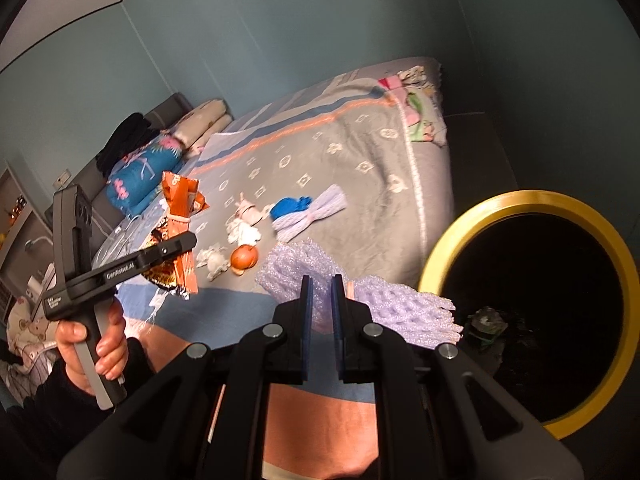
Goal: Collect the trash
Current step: 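Carry the orange bag and lavender net in both tools over the bin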
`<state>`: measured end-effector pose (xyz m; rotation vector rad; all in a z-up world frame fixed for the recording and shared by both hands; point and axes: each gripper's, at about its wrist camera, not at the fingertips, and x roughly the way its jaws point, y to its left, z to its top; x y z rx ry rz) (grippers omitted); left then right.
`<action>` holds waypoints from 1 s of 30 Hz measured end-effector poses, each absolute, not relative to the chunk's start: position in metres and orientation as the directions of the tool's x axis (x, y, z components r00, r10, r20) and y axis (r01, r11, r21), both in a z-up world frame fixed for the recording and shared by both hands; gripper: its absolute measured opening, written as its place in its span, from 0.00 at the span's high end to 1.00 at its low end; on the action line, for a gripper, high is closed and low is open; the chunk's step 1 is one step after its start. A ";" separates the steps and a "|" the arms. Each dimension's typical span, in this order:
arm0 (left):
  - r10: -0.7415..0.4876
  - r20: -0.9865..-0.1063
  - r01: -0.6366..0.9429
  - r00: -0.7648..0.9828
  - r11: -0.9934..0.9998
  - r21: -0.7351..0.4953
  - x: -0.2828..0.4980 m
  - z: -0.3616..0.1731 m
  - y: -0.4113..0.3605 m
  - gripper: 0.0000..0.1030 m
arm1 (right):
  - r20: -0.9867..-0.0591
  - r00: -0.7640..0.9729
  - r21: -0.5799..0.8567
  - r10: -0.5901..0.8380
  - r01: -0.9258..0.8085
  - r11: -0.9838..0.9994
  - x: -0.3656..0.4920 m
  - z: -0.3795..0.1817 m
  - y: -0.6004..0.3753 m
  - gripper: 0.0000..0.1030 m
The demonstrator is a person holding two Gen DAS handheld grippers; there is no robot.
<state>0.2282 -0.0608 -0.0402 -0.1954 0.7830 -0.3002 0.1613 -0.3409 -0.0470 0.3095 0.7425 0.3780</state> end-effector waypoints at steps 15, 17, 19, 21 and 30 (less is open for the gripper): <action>-0.442 -0.658 0.316 0.609 0.897 -0.310 0.241 -0.041 -0.145 0.70 | -0.571 0.755 0.393 0.321 -0.092 0.915 0.152 -0.033 -0.407 0.91; -0.455 -0.660 0.331 0.598 0.890 -0.314 0.243 -0.042 -0.155 0.70 | -0.573 0.764 0.390 0.295 -0.063 0.919 0.150 -0.035 -0.418 0.91; -0.466 -0.662 0.341 0.587 0.884 -0.320 0.245 -0.044 -0.166 0.70 | -0.576 0.770 0.386 0.276 -0.042 0.922 0.150 -0.036 -0.425 0.91; -0.481 -0.664 0.354 0.573 0.876 -0.328 0.247 -0.046 -0.176 0.70 | -0.579 0.772 0.393 0.261 -0.015 0.919 0.150 -0.038 -0.435 0.91; -0.510 -0.682 0.382 0.523 0.856 -0.347 0.259 -0.064 -0.225 0.70 | -0.593 0.774 0.449 0.223 0.088 0.889 0.161 -0.055 -0.478 0.91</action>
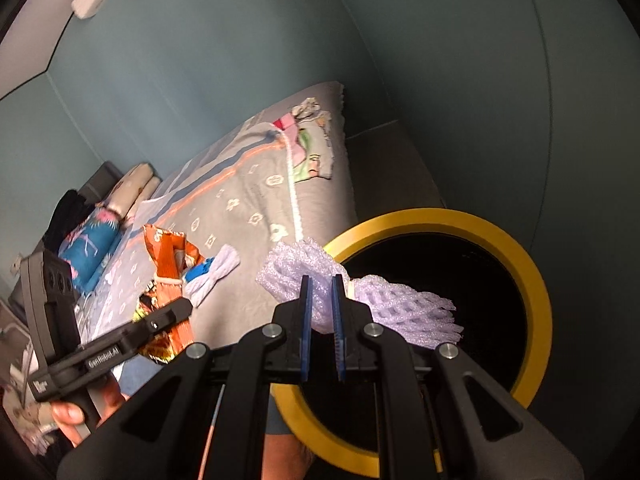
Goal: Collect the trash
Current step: 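Carry the orange bag and lavender net in both tools over the bin, then open the left tool to drop the orange bag while the right tool drops the net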
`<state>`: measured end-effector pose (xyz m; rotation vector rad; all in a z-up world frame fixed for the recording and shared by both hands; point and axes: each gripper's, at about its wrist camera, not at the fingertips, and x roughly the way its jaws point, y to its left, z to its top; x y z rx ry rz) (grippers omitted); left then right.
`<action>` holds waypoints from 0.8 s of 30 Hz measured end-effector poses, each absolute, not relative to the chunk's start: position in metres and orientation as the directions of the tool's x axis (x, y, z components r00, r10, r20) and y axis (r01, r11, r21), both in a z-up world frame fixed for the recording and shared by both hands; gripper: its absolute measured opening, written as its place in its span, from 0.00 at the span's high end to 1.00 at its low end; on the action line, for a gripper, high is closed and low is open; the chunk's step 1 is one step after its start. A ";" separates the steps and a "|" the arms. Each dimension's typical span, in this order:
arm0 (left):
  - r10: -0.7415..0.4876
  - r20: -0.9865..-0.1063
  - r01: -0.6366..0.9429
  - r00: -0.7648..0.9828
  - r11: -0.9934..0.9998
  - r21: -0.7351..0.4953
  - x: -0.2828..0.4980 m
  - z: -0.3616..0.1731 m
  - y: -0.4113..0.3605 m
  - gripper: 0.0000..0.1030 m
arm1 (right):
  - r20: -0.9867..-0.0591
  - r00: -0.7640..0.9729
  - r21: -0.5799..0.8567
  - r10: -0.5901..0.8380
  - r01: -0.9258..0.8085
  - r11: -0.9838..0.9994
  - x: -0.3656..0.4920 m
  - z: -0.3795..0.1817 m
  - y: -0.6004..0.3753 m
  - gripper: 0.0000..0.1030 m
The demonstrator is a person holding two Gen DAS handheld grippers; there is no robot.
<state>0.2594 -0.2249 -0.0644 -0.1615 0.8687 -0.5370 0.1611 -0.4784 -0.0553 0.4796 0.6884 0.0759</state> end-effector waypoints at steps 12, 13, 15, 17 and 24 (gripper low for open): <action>-0.546 -0.715 0.406 0.435 0.828 -0.386 0.270 -0.099 -0.276 0.68 | -0.605 0.773 0.484 0.193 0.165 0.859 0.169 -0.077 -0.509 0.89; -0.550 -0.717 0.411 0.428 0.825 -0.388 0.270 -0.100 -0.278 0.66 | -0.603 0.773 0.490 0.195 0.166 0.856 0.169 -0.078 -0.512 0.89; -0.555 -0.718 0.414 0.420 0.821 -0.393 0.270 -0.102 -0.281 0.65 | -0.602 0.776 0.496 0.189 0.177 0.850 0.168 -0.080 -0.518 0.89; -0.557 -0.717 0.422 0.419 0.819 -0.389 0.269 -0.101 -0.283 0.62 | -0.605 0.779 0.489 0.167 0.198 0.850 0.166 -0.080 -0.522 0.87; -0.568 -0.696 0.423 0.439 0.814 -0.398 0.262 -0.094 -0.272 0.43 | -0.610 0.783 0.484 0.127 0.241 0.841 0.158 -0.078 -0.523 0.60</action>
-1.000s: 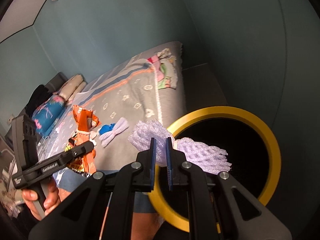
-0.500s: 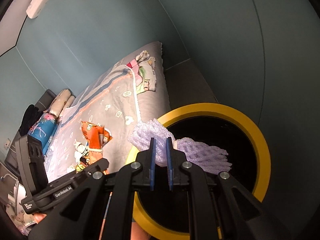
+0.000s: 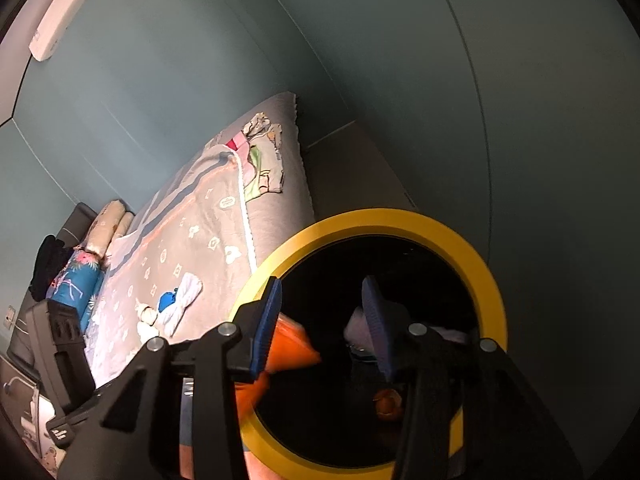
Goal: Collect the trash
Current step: 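Open the left tool to drop the orange bag while the right tool drops the net, then move both open tools back over the remaining items on the bed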
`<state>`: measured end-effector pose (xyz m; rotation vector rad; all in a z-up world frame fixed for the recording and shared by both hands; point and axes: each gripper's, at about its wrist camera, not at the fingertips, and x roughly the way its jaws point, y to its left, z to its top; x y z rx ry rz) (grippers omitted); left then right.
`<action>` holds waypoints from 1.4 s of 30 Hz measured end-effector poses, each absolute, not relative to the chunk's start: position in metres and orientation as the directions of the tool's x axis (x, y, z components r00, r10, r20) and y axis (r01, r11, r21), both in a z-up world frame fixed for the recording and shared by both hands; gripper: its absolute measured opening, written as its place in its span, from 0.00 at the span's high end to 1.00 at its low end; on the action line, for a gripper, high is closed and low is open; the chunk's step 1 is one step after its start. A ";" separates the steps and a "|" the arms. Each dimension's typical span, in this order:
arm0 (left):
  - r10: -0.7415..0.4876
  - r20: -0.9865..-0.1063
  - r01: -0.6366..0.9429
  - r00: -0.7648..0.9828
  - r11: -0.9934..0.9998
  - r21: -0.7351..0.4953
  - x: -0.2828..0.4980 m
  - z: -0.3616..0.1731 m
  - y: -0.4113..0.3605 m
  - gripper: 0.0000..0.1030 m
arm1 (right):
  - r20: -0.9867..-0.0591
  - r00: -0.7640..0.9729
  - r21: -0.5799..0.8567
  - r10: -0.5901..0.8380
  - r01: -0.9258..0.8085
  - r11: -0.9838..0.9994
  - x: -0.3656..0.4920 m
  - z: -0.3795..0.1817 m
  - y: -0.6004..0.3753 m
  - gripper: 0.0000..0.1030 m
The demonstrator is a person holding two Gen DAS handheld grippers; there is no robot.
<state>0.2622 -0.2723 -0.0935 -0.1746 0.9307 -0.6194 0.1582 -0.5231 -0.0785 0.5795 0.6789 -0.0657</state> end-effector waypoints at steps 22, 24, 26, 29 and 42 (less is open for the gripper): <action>-0.388 -0.641 0.222 0.663 0.919 -0.327 0.257 -0.064 -0.145 0.09 | -0.589 0.798 0.403 0.129 0.152 0.902 0.163 -0.049 -0.467 0.22; -0.366 -0.640 0.191 0.676 0.925 -0.327 0.258 -0.063 -0.127 0.09 | -0.592 0.793 0.404 0.143 0.138 0.904 0.168 -0.050 -0.460 0.21; -0.344 -0.643 0.165 0.684 0.932 -0.323 0.259 -0.063 -0.113 0.09 | -0.593 0.789 0.405 0.163 0.117 0.907 0.173 -0.049 -0.450 0.20; -0.312 -0.647 0.124 0.695 0.939 -0.320 0.260 -0.064 -0.091 0.09 | -0.588 0.787 0.400 0.187 0.081 0.913 0.181 -0.048 -0.432 0.17; -0.148 -0.666 -0.104 0.731 0.941 -0.323 0.273 -0.081 0.014 0.08 | -0.585 0.767 0.363 0.265 -0.045 0.931 0.218 -0.038 -0.347 0.14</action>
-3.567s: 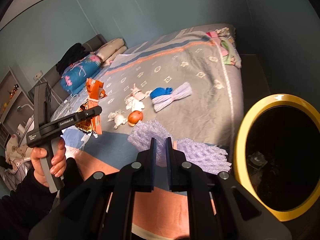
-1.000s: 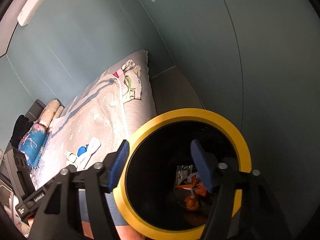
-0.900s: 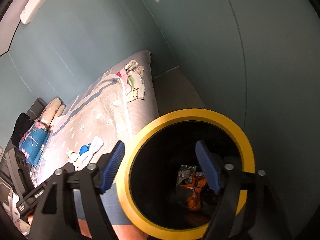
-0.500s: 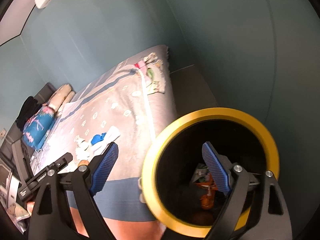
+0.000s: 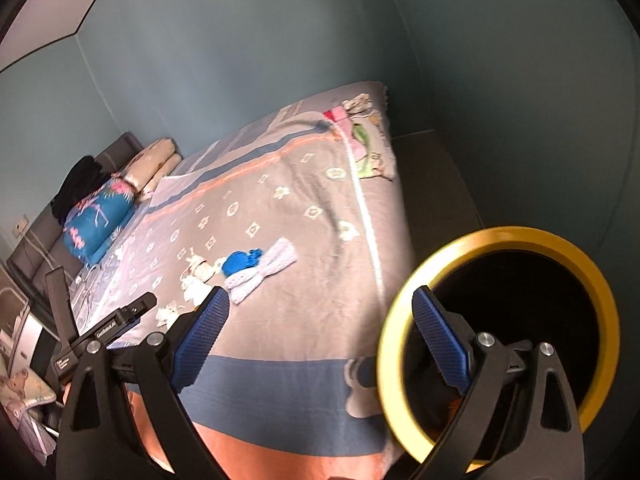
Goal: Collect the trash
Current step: 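Move both open tools back over the remaining items on the bed, then grasp the white tissue bundle with the left tool while the right tool grasps the blue glove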
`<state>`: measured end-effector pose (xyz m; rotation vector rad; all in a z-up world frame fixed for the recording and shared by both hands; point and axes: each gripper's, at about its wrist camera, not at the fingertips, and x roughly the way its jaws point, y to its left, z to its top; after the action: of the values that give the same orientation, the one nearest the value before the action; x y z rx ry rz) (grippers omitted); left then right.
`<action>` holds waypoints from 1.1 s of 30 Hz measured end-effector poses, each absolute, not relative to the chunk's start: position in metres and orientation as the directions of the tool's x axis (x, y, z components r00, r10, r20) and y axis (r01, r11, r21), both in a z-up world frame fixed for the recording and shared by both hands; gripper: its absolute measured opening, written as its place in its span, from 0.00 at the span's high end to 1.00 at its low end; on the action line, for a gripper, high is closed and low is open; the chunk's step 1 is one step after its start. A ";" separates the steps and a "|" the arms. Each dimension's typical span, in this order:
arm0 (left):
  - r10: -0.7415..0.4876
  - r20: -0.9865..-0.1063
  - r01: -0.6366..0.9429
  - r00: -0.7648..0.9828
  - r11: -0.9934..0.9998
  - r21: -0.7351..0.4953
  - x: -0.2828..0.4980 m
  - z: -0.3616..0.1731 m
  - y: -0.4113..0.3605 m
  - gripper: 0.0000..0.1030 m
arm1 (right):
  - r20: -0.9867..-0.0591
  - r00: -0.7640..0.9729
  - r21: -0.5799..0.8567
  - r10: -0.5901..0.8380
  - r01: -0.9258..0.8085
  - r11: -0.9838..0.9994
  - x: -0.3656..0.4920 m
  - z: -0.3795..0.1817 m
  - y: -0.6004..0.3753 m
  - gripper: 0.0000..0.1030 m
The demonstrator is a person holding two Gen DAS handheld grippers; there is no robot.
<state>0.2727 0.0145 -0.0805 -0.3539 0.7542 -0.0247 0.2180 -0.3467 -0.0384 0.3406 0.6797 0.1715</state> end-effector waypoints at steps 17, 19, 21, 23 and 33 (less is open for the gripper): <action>0.076 -0.720 -0.361 0.690 0.898 -0.252 0.302 -0.129 0.115 0.08 | -0.653 0.693 0.248 0.306 -0.187 0.951 0.292 -0.058 -0.226 0.13; 0.104 -0.729 -0.386 0.677 0.893 -0.230 0.305 -0.139 0.122 0.08 | -0.660 0.685 0.235 0.307 -0.200 0.951 0.301 -0.063 -0.214 0.13; 0.124 -0.742 -0.401 0.659 0.893 -0.206 0.309 -0.150 0.126 0.08 | -0.672 0.677 0.209 0.300 -0.215 0.954 0.313 -0.069 -0.198 0.13; 0.126 -0.754 -0.413 0.645 0.887 -0.205 0.311 -0.160 0.132 0.08 | -0.681 0.672 0.187 0.292 -0.227 0.956 0.323 -0.075 -0.186 0.13; 0.105 -0.796 -0.449 0.596 0.866 -0.222 0.329 -0.189 0.151 0.08 | -0.724 0.636 0.110 0.265 -0.273 0.956 0.380 -0.111 -0.130 0.13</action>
<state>0.3290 0.1512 -0.1893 -0.4277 0.8797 0.3330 0.3801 -0.1300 -0.1108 -0.0104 0.8255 0.3077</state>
